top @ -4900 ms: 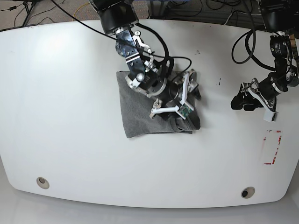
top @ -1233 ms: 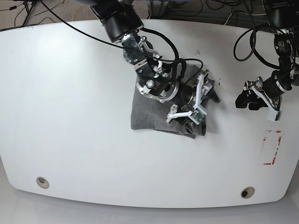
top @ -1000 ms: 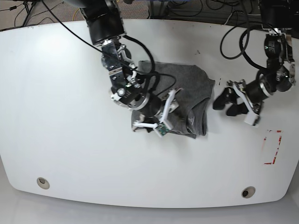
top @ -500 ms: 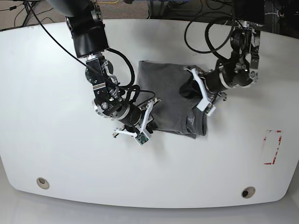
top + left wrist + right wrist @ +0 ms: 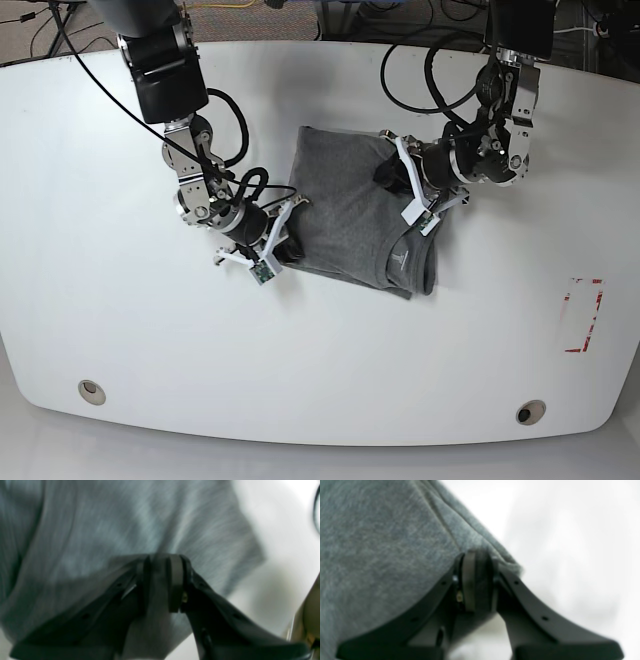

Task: Layout the t-shirt on the table in an organized manner, then fold the t-shirt properly
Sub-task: 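Grasp opposite sides of the folded shirt with both grippers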

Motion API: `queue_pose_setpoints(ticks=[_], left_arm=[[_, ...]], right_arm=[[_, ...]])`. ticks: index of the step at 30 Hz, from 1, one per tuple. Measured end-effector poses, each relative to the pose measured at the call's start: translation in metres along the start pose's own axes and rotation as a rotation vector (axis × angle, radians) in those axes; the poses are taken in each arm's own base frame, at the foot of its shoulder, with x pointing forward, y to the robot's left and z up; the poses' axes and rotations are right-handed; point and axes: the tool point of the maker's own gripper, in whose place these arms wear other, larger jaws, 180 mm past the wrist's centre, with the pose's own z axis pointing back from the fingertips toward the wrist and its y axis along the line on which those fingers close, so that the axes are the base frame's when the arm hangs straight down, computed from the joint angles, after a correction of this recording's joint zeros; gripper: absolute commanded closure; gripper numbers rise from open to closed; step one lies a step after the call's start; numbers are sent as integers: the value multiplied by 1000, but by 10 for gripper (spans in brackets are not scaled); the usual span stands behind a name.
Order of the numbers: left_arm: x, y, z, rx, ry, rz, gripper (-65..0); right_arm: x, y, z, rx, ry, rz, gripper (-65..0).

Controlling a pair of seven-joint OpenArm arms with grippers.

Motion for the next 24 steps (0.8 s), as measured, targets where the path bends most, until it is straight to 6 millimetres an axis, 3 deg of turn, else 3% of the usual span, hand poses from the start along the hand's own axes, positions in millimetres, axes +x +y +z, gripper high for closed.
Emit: queue_pose_setpoints(ticks=[7, 14, 24], left_arm=[[12, 44, -11, 41, 27, 39, -101], [30, 62, -24, -9, 47, 7, -101], [45, 78, -21, 24, 71, -30, -101]], right_arm=[[-21, -8, 23, -26, 7, 12, -63], [-42, 3, 51, -47, 1, -29, -67], [-51, 64, 65, 5, 43, -68, -67]])
